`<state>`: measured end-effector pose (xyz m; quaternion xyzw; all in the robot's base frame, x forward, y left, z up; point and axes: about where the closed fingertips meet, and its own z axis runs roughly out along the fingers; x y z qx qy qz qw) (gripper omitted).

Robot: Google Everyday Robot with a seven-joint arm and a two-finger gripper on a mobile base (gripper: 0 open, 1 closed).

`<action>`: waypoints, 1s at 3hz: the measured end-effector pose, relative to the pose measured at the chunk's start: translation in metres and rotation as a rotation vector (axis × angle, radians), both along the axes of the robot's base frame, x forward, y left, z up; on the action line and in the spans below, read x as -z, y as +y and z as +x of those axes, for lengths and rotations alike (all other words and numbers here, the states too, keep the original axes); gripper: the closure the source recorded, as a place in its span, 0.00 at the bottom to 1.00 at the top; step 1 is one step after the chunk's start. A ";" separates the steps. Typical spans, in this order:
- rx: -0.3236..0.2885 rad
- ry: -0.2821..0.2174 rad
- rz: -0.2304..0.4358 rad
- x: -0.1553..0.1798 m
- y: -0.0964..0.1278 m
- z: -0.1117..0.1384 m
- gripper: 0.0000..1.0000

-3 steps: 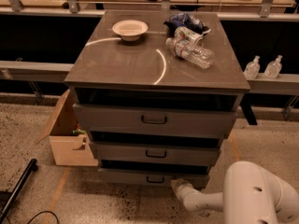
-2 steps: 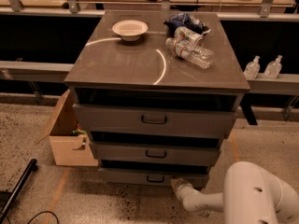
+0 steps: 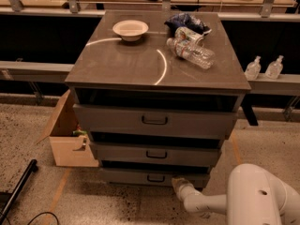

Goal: Close bottom drawer

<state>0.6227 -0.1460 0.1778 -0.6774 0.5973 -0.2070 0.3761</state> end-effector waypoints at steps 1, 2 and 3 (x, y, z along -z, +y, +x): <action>-0.020 0.039 0.042 -0.010 -0.006 -0.023 1.00; -0.013 0.093 0.067 -0.024 -0.025 -0.063 1.00; 0.032 0.161 0.072 -0.041 -0.053 -0.116 1.00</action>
Offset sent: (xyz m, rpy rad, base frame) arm -0.1316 -0.0448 0.0412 0.1032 0.1851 0.0063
